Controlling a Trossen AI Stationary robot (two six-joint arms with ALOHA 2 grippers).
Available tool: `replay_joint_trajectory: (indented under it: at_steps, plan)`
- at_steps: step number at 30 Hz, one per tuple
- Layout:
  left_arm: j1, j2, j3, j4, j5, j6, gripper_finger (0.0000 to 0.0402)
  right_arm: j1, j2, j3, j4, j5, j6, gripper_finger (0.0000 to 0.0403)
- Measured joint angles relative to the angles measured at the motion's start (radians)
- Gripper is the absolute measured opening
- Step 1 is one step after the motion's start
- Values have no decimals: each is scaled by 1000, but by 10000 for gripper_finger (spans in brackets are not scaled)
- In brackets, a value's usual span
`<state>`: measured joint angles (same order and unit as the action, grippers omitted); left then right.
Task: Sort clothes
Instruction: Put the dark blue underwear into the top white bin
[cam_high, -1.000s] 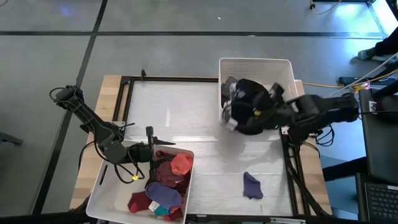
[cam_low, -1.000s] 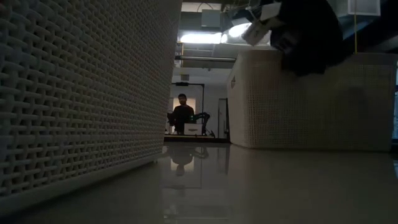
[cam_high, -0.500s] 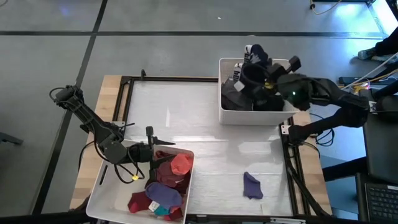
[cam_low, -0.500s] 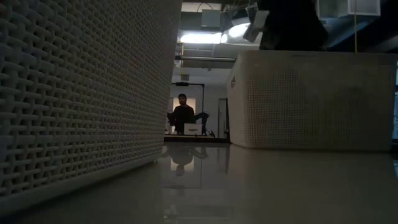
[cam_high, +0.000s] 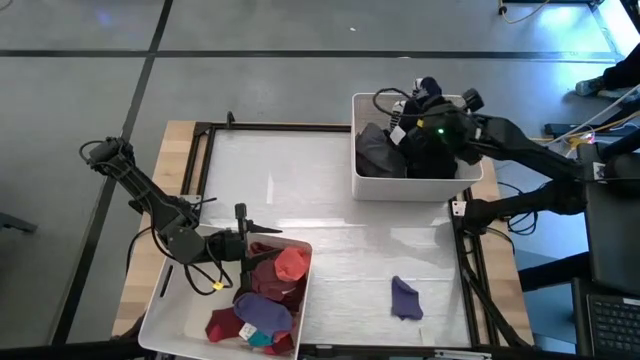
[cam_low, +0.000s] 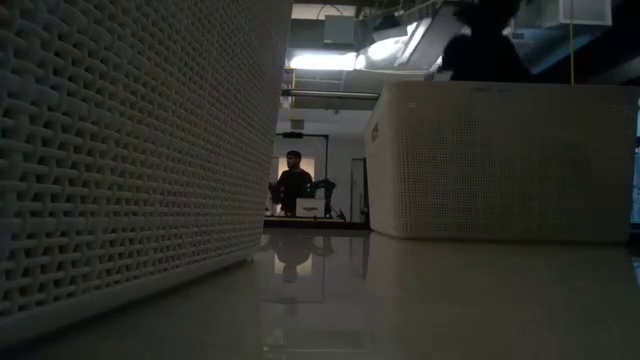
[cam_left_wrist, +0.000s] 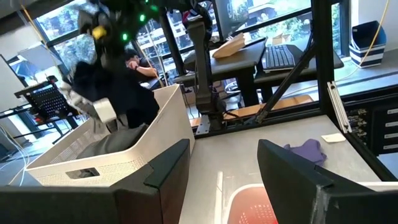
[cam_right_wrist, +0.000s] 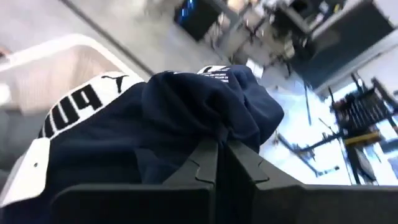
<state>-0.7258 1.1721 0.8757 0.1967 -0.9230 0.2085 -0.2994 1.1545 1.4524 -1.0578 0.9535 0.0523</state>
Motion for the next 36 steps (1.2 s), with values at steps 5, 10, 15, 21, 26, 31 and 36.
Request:
replay_joint_trajectory:
  at_steps: [5,10,15,21,26,31,36]
  plan:
    - [0,0,0,1,0,0,180,-104,0,-134,12,-105,29,17]
    - [0,0,0,1,0,0,180,-193,1,-267,56,-248,56,17]
    - [0,0,0,1,0,0,180,-251,1,-380,138,-381,60,17]
    - [0,0,0,1,0,0,180,-286,1,-482,230,-465,60,17]
    - [0,0,0,0,0,0,180,-286,1,-540,280,-476,59,17]
    - [0,0,0,0,0,0,180,-286,1,-564,290,-476,59,17]
    - [0,0,0,0,0,0,180,-285,1,-564,293,-470,58,23]
